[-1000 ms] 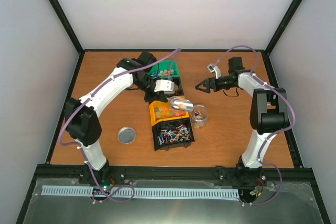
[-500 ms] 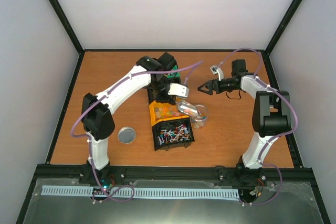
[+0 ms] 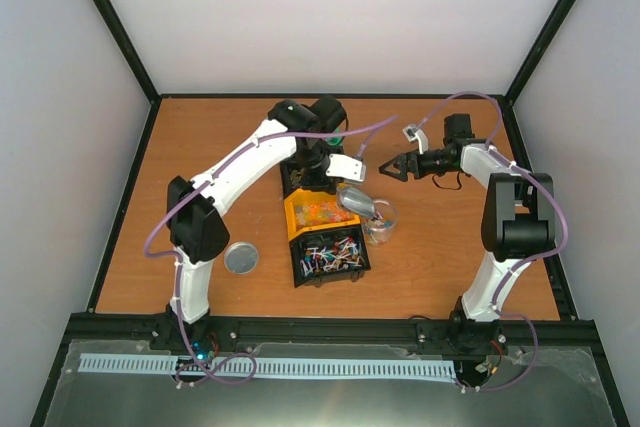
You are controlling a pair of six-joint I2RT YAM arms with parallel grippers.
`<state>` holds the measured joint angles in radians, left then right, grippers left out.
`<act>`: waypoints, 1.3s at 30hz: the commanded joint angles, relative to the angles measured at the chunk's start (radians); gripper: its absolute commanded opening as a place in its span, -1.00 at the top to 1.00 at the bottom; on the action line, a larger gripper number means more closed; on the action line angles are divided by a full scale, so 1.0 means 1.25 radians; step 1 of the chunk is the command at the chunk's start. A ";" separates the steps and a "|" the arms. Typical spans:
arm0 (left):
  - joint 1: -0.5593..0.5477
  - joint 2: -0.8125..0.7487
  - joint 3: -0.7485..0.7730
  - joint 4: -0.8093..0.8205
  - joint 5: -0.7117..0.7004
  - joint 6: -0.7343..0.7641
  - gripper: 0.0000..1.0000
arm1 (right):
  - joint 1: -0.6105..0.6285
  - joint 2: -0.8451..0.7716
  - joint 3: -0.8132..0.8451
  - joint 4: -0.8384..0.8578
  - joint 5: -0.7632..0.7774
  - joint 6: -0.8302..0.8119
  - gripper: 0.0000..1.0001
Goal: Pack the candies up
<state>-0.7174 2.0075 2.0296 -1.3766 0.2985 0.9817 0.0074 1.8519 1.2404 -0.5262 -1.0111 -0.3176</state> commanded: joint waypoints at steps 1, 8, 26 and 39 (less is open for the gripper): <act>-0.009 -0.010 0.044 -0.042 -0.010 -0.007 0.98 | -0.005 -0.003 0.004 0.023 -0.017 0.014 -0.88; 0.094 0.016 0.149 -0.075 0.110 -0.079 0.98 | 0.025 0.013 0.038 0.064 0.039 0.079 -0.80; 0.382 0.121 0.278 -0.037 -0.148 -0.041 0.98 | 0.229 0.165 0.252 0.076 0.224 0.176 -0.71; 0.393 0.225 0.337 -0.036 -0.299 0.027 0.98 | 0.296 0.253 0.319 0.038 0.247 0.106 -0.61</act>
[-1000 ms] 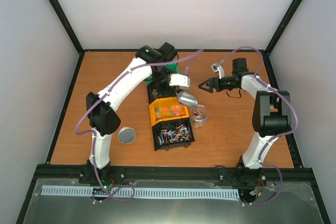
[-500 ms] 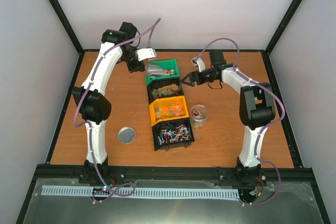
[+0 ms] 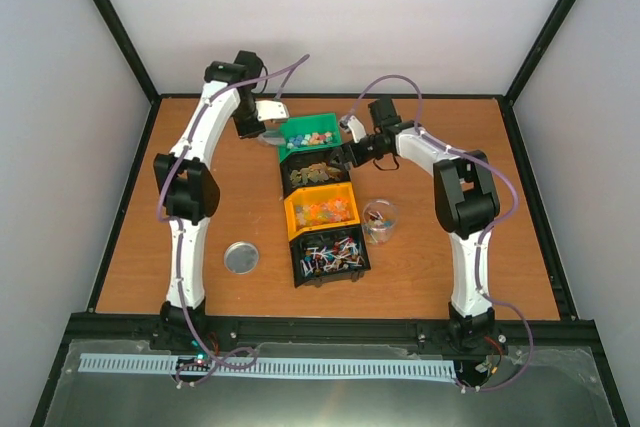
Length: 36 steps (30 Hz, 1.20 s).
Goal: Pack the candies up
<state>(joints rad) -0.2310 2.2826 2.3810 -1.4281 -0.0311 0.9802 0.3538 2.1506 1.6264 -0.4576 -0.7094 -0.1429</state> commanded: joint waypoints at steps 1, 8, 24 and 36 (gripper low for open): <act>0.005 0.004 0.056 0.006 -0.030 0.029 0.98 | 0.023 0.015 0.005 -0.020 -0.001 -0.038 -0.60; 0.004 0.004 0.051 -0.003 -0.008 0.038 0.98 | 0.051 0.005 -0.024 -0.046 -0.031 -0.092 -0.47; 0.005 -0.033 -0.004 0.002 0.041 0.022 0.98 | 0.016 -0.046 0.021 -0.022 -0.020 -0.025 -0.45; 0.004 -0.047 -0.018 0.000 0.042 0.000 0.98 | 0.022 0.057 0.097 -0.075 -0.066 0.037 0.10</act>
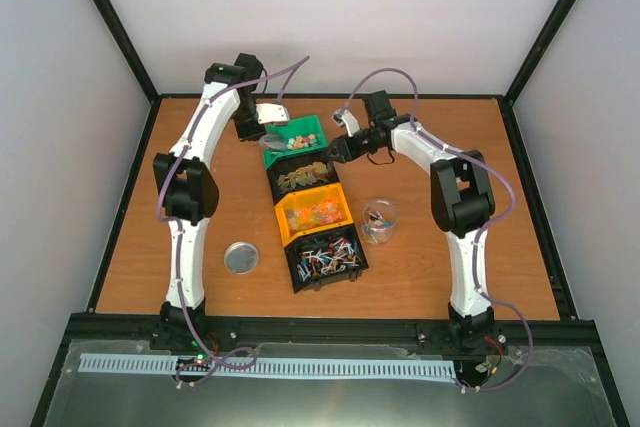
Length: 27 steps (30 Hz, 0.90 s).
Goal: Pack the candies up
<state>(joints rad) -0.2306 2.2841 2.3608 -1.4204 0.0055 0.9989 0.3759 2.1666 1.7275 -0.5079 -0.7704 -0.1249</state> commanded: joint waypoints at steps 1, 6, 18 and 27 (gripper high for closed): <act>0.004 -0.051 -0.006 -0.007 0.013 -0.017 0.98 | 0.005 0.049 0.020 -0.044 -0.021 0.027 0.14; 0.004 -0.062 -0.026 -0.002 0.016 -0.025 0.98 | 0.005 0.044 0.010 -0.062 -0.043 0.035 0.19; 0.004 -0.087 -0.041 -0.043 0.018 -0.015 0.98 | 0.005 -0.030 -0.063 -0.150 -0.077 -0.046 0.80; 0.000 -0.115 -0.057 -0.175 0.062 -0.094 0.98 | 0.007 -0.040 -0.087 -0.137 -0.051 -0.011 0.84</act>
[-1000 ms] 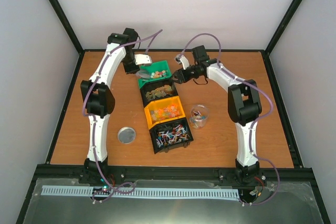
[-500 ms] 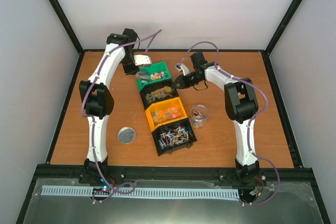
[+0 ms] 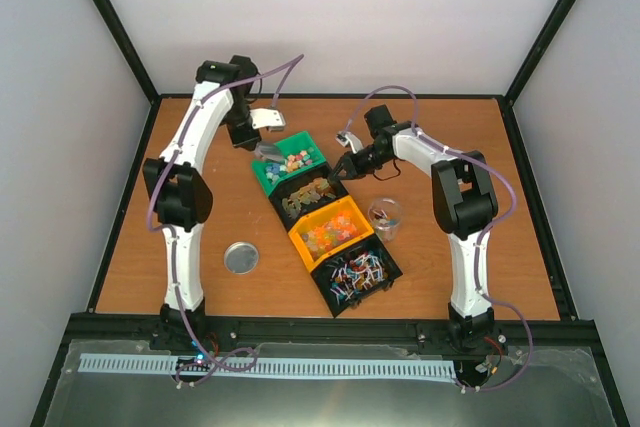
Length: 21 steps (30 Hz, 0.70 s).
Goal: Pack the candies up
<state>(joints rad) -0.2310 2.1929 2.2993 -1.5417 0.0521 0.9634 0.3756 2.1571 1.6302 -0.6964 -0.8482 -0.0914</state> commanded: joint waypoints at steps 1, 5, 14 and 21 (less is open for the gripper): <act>-0.004 -0.061 -0.047 -0.079 0.018 -0.077 0.98 | 0.007 -0.033 -0.011 0.019 0.015 -0.031 0.88; -0.027 -0.093 -0.111 -0.079 -0.070 -0.155 0.98 | 0.012 -0.038 -0.014 0.043 0.039 -0.004 0.94; -0.065 -0.058 -0.077 -0.080 -0.199 -0.276 0.99 | 0.038 -0.047 -0.015 0.058 0.089 0.009 0.94; -0.099 -0.005 -0.082 -0.079 -0.255 -0.311 0.98 | 0.043 -0.046 -0.008 0.051 0.115 0.008 0.94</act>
<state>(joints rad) -0.3332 2.1395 2.1693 -1.6230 -0.1959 0.6392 0.4126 2.1284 1.6192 -0.6781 -0.7509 -0.0280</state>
